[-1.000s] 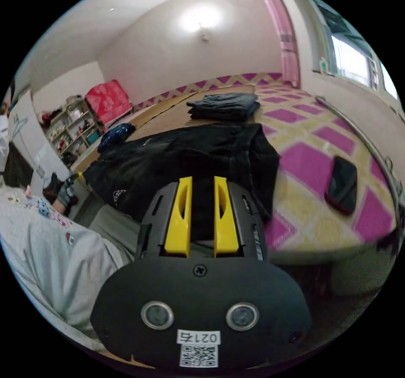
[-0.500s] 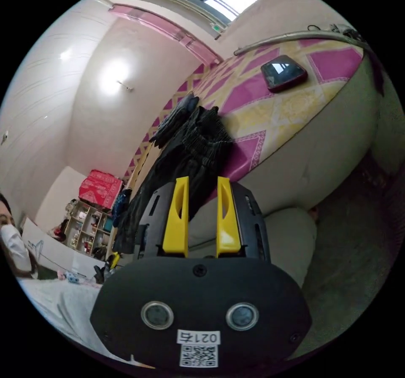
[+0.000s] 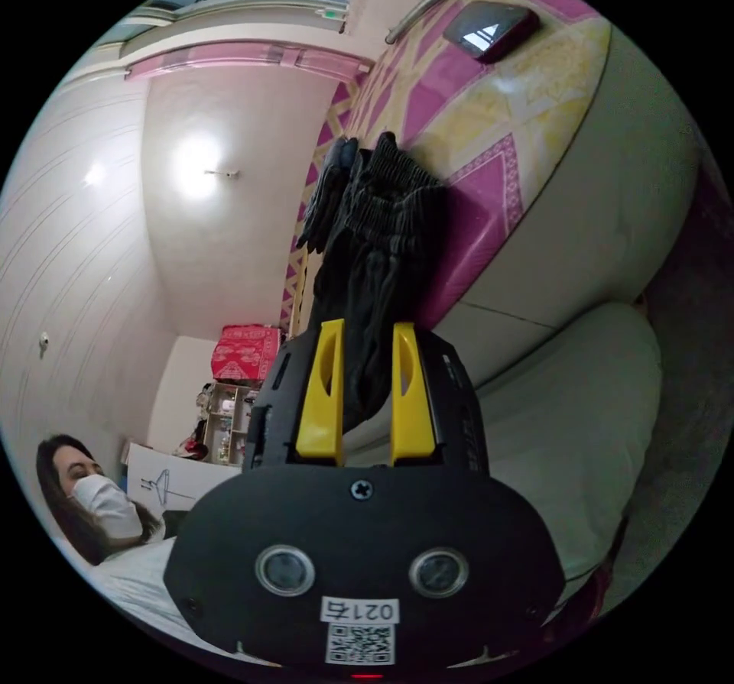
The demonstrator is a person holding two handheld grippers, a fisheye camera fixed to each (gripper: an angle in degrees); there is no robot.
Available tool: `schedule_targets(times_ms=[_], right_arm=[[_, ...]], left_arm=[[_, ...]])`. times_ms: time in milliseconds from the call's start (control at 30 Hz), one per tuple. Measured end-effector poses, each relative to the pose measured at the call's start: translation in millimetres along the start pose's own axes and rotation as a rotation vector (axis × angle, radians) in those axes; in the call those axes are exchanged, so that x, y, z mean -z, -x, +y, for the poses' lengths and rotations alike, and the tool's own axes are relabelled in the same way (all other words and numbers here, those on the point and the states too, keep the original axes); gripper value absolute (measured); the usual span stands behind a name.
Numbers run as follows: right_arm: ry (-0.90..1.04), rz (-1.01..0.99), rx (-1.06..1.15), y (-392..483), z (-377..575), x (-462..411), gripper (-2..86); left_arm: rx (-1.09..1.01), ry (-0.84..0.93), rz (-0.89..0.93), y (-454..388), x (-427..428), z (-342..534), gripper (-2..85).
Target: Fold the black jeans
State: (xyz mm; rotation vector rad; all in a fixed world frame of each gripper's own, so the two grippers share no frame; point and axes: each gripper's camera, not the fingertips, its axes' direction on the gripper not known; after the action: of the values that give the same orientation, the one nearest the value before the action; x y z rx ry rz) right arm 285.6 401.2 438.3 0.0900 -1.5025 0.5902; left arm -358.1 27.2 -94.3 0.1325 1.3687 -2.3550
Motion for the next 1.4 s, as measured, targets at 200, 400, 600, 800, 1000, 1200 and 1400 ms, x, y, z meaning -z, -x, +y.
schedule_targets(times_ms=[200, 400, 600, 800, 1000, 1200, 1400], right_arm=[[0.054, -0.036, 0.017, 0, -2, -10, 9.6], [0.055, -0.024, 0.033, 7, -9, -14, 10.6], [0.051, -0.048, 0.002, -3, -15, -17, 9.4], [0.055, -0.055, -0.006, -8, -22, -26, 8.9], [0.052, -0.068, -0.018, -14, -24, -38, 8.4], [0.054, -0.074, -0.024, -18, -24, -54, 8.0], [0.062, -0.08, -0.035, -21, -19, -72, 7.3]], left_arm=[[0.055, -0.019, 0.077, 4, 9, -5, 6.4], [0.134, -0.012, 0.158, 19, 0, -17, 7.8], [0.18, 0.012, 0.283, 25, -2, -19, 6.9], [0.183, 0.022, 0.243, 27, -13, -27, 6.7], [0.187, -0.016, 0.354, 37, -18, -22, 5.7], [0.214, -0.043, 0.236, 45, -28, -31, 7.1], [0.249, -0.06, 0.252, 55, -62, -51, 2.4]])
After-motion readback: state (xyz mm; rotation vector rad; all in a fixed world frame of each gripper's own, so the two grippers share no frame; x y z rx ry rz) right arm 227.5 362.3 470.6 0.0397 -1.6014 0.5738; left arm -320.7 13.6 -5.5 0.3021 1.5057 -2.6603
